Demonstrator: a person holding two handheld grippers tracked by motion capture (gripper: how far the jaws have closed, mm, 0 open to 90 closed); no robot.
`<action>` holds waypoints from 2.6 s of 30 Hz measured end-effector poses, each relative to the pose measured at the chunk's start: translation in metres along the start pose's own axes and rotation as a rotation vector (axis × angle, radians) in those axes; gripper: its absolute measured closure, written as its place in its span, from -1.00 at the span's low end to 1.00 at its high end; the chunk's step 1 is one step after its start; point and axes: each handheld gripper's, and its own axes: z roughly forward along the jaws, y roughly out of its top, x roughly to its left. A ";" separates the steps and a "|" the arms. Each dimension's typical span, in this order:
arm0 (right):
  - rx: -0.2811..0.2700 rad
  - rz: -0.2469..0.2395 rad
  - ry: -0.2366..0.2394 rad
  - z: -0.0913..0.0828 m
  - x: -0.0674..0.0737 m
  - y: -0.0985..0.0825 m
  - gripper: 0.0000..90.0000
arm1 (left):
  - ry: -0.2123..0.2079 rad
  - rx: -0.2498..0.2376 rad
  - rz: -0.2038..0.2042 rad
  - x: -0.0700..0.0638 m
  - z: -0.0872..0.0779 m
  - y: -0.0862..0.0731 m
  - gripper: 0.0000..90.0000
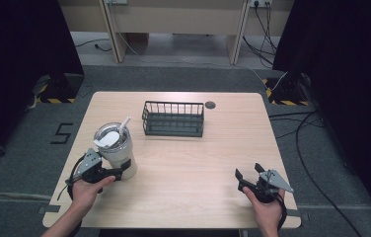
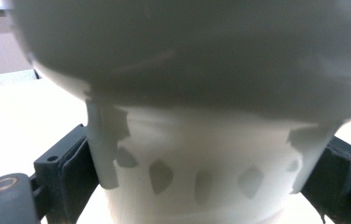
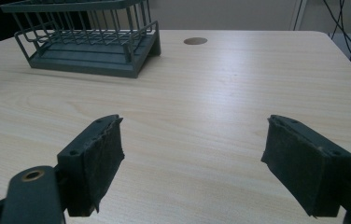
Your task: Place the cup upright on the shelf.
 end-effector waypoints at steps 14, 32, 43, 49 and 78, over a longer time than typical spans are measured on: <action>-0.002 0.003 -0.001 0.000 0.000 0.000 -0.56 | -0.022 0.016 0.023 -0.001 -0.003 0.010 -0.78; -0.009 0.003 -0.007 0.000 -0.001 0.001 -0.56 | -0.024 -0.022 0.021 0.003 0.005 0.042 -0.78; -0.008 0.001 -0.006 0.000 -0.002 0.000 -0.56 | -0.032 -0.045 0.028 0.003 0.015 0.059 -0.78; -0.007 0.003 -0.004 0.001 -0.001 0.000 -0.56 | -0.036 -0.051 0.029 0.003 0.023 0.066 -0.78; -0.007 -0.001 0.000 0.001 -0.001 -0.001 -0.56 | -0.061 -0.076 0.037 -0.003 0.066 0.096 -0.78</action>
